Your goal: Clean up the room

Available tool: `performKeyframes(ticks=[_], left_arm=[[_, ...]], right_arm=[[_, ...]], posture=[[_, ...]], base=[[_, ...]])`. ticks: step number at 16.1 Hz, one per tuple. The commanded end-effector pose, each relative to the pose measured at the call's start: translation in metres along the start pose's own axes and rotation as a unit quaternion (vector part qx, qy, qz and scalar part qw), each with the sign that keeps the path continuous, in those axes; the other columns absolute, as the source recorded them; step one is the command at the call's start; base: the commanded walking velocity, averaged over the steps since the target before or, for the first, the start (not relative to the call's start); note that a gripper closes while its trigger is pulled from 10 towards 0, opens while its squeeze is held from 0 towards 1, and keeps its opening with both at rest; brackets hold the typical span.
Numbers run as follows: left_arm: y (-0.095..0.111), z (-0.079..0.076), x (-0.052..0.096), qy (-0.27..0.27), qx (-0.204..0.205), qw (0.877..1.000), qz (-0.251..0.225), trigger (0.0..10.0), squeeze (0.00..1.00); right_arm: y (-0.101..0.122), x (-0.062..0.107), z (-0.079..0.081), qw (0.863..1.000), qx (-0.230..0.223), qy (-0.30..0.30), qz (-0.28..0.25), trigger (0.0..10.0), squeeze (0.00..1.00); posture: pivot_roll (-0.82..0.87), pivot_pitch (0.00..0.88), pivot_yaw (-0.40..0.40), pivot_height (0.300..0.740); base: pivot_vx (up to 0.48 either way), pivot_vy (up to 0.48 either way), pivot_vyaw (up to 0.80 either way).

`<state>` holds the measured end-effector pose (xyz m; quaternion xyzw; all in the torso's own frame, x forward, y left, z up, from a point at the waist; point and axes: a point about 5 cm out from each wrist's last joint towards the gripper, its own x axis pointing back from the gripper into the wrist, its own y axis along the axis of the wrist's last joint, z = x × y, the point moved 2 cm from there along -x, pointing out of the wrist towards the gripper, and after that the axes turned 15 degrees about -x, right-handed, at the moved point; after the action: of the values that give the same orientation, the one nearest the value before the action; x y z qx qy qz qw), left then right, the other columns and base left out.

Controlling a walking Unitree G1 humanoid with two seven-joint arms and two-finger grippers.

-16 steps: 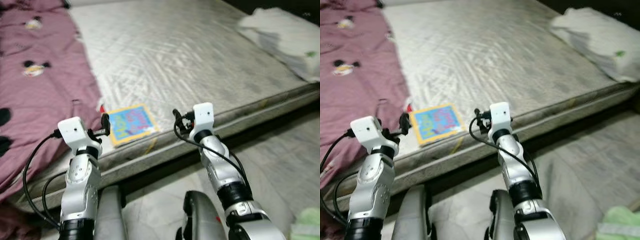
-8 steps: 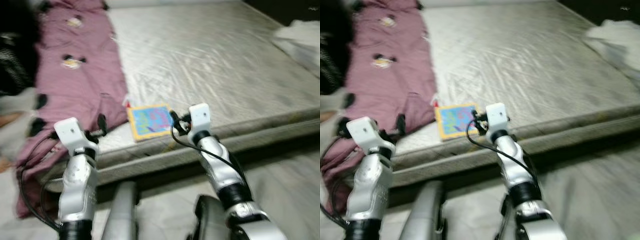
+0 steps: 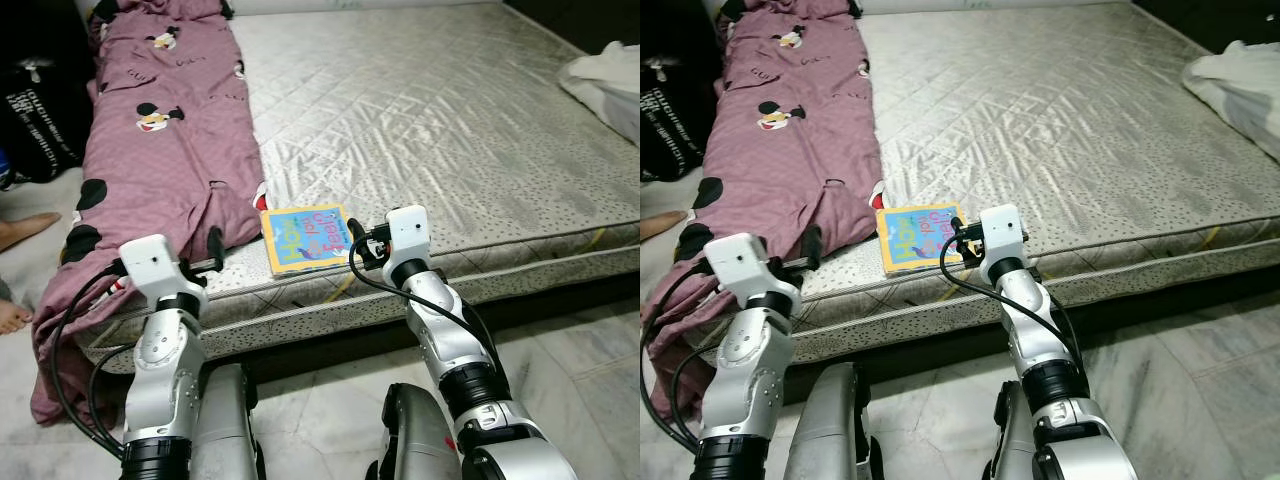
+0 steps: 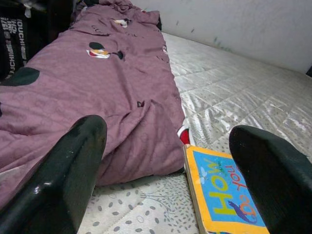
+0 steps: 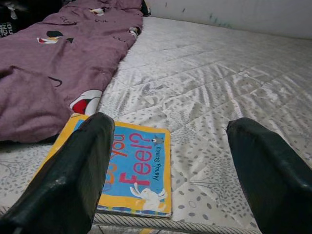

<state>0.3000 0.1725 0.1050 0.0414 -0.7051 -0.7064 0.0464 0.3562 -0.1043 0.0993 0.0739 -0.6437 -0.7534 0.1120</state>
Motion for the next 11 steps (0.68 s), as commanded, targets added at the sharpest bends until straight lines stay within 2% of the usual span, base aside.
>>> performKeyframes(ticks=[1,2,7,11], left_arm=[[0.0,-0.0002,0.0006,-0.003,0.001,1.0,0.0,10.0,0.0],[0.0009,-0.001,0.0008,-0.007,0.003,1.0,-0.004,10.0,0.0],[0.0004,-0.0018,0.0006,-0.008,0.004,1.0,-0.002,10.0,0.0],[-0.0014,-0.0002,-0.0003,-0.001,0.004,1.0,0.004,10.0,0.0]], right_arm=[[-0.0001,-0.0009,-0.0015,1.0,-0.005,-0.004,0.003,10.0,0.0],[-0.0003,-0.0008,-0.0016,1.0,-0.005,-0.004,0.003,10.0,0.0],[0.0001,-0.0013,-0.0028,1.0,-0.005,-0.006,0.003,10.0,0.0],[0.0002,-0.0018,-0.0028,1.0,-0.004,-0.005,0.004,10.0,0.0]], posture=[[0.07,0.047,-0.013,0.574],[0.07,0.047,-0.013,0.574],[0.06,0.048,-0.015,0.574],[0.07,0.048,-0.016,0.574]], base=[[0.0,0.0,0.0],[0.0,0.0,0.0],[0.38,0.0,0.0],[0.0,0.0,0.0]])
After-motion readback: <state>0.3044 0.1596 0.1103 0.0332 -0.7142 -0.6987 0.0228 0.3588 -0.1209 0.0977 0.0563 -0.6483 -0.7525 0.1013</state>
